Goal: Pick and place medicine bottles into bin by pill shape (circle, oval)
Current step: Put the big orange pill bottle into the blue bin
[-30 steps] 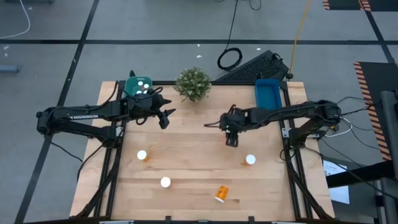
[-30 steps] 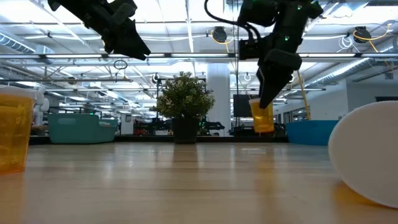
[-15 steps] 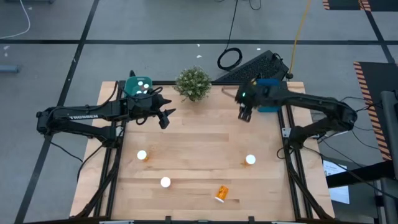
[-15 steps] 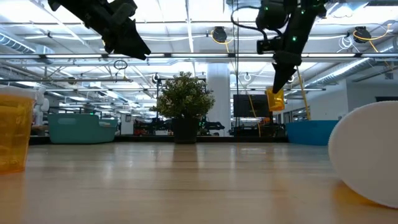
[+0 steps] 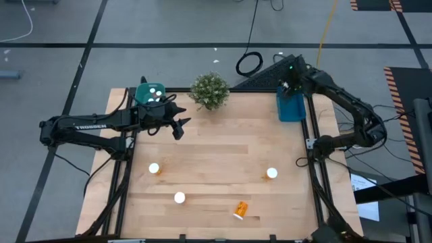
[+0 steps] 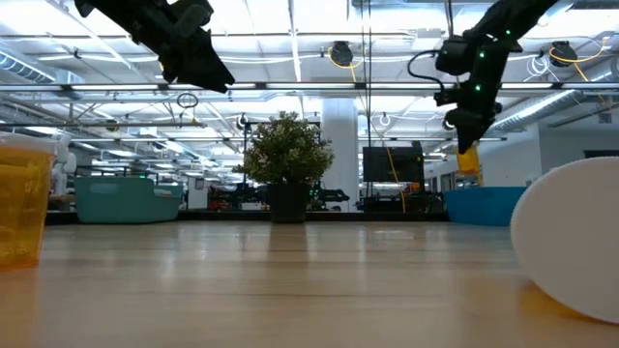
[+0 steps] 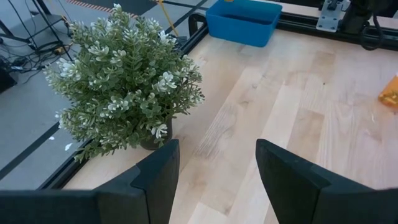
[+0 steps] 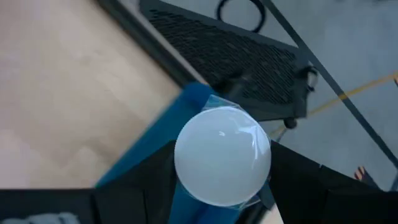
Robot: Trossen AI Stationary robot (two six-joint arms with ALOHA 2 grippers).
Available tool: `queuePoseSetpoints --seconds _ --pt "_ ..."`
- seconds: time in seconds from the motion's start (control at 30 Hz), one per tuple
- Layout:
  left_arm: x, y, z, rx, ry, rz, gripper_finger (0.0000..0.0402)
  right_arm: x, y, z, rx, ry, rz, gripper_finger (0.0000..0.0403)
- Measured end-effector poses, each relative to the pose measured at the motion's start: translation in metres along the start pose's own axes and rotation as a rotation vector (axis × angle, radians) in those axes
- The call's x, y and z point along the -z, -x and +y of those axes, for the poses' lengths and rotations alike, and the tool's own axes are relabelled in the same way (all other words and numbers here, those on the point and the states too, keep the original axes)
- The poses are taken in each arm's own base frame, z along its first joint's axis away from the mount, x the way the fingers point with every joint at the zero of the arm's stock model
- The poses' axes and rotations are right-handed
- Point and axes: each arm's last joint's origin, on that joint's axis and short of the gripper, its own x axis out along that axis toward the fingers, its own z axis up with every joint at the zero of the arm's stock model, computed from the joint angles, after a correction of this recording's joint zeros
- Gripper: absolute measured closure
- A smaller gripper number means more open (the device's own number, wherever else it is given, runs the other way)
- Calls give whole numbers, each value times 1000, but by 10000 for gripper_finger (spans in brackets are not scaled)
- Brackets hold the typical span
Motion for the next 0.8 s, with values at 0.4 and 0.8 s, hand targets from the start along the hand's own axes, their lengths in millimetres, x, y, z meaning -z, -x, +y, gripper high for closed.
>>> queuePoseSetpoints --seconds 0.4,0.8 --pt "0 0 0 1 4 -2 186 4 -13 -22 -72 -109 -21 188" --pt "0 0 0 0 -4 -2 186 3 -52 -16 -93 -116 111 188"
